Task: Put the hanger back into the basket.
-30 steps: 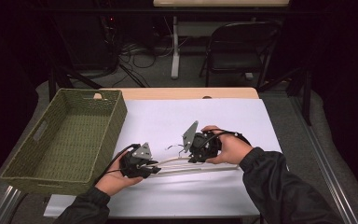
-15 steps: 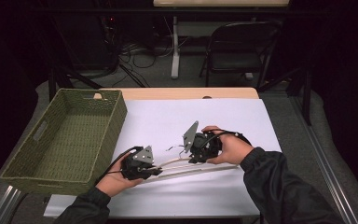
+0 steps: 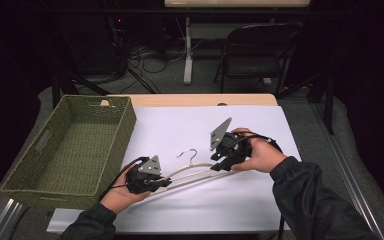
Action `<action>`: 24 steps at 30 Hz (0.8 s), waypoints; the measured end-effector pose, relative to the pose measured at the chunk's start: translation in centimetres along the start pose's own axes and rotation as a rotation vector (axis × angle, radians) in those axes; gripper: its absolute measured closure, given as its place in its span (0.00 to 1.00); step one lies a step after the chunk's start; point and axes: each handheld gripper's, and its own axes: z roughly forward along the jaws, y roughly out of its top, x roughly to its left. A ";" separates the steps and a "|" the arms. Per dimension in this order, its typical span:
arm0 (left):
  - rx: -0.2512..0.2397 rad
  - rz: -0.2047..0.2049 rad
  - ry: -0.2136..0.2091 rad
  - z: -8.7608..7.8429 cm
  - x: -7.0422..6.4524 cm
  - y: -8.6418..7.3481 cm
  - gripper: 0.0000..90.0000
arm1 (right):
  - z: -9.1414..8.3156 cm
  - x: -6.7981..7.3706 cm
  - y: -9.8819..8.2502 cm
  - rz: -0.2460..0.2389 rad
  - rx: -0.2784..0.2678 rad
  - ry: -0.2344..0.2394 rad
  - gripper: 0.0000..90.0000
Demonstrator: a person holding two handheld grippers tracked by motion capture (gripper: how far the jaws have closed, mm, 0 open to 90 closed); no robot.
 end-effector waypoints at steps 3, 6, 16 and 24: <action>-0.021 -0.052 0.040 -1.8 -0.6 0.1 0.97 | -2.0 -0.3 -1.4 0.046 -0.051 -0.039 0.66; -0.048 -0.089 0.065 -3.6 -1.1 0.2 0.97 | -2.8 -0.4 -2.2 0.072 -0.067 -0.056 0.66; -0.097 -0.112 0.163 -10.1 -2.0 1.2 0.97 | -5.0 -0.9 -5.1 0.141 -0.040 -0.109 0.64; -0.110 -0.133 0.230 -14.3 -0.3 0.8 0.97 | -4.9 -0.9 -6.5 0.189 -0.068 -0.144 0.63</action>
